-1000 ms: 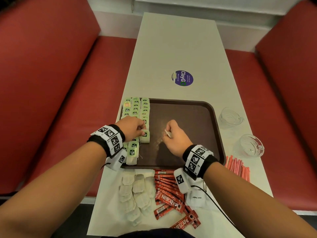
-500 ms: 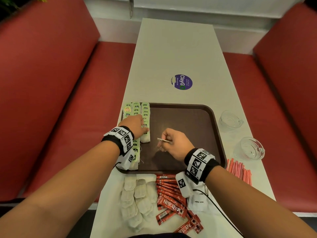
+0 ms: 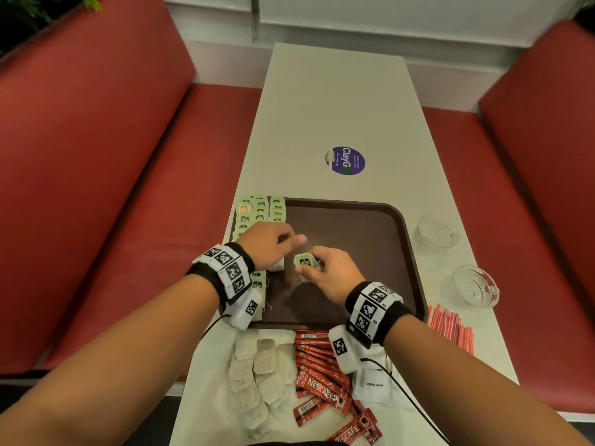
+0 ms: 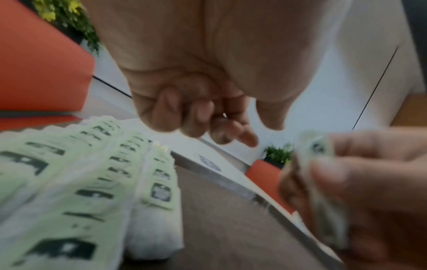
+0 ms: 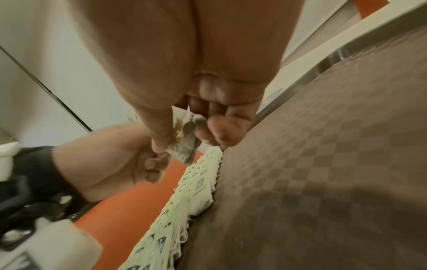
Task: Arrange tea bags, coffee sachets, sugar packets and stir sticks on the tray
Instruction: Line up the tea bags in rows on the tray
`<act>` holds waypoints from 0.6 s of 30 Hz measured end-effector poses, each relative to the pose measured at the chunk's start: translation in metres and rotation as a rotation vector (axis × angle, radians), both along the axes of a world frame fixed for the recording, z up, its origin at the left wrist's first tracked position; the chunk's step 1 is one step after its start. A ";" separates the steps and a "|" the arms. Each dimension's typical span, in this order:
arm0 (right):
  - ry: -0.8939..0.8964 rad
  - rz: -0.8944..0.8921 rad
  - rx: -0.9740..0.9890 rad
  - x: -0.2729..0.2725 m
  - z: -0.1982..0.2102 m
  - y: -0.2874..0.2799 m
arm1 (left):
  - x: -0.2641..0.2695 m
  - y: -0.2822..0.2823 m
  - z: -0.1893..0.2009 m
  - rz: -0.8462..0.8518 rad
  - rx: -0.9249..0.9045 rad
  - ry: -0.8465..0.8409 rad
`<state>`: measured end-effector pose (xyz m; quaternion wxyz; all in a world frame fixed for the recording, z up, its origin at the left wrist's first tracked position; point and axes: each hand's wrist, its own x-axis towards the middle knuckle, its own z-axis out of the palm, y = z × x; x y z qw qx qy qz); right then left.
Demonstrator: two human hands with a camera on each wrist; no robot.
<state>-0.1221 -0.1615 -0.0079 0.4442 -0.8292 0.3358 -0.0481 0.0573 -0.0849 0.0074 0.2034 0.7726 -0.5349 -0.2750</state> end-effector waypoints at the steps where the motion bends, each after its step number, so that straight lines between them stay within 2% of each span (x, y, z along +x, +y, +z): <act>1: -0.014 0.008 -0.010 0.001 0.000 0.001 | -0.004 0.007 0.007 -0.036 -0.045 0.084; 3: -0.042 0.018 -0.016 0.002 0.001 0.003 | -0.009 0.019 0.014 -0.114 -0.092 0.136; 5: -0.054 0.013 0.024 0.004 0.002 0.007 | -0.011 0.026 0.013 -0.154 -0.137 0.075; 8: -0.017 0.031 0.011 0.006 0.004 0.013 | -0.009 0.032 0.008 -0.127 -0.168 0.014; 13: 0.013 0.055 -0.051 0.006 0.001 0.022 | -0.006 0.039 0.003 -0.107 -0.130 0.011; 16: 0.118 0.140 -0.082 0.002 -0.004 0.029 | 0.005 0.038 0.000 -0.057 -0.099 -0.004; 18: 0.188 0.195 -0.079 -0.001 -0.008 0.033 | 0.015 0.035 -0.005 -0.043 -0.010 -0.032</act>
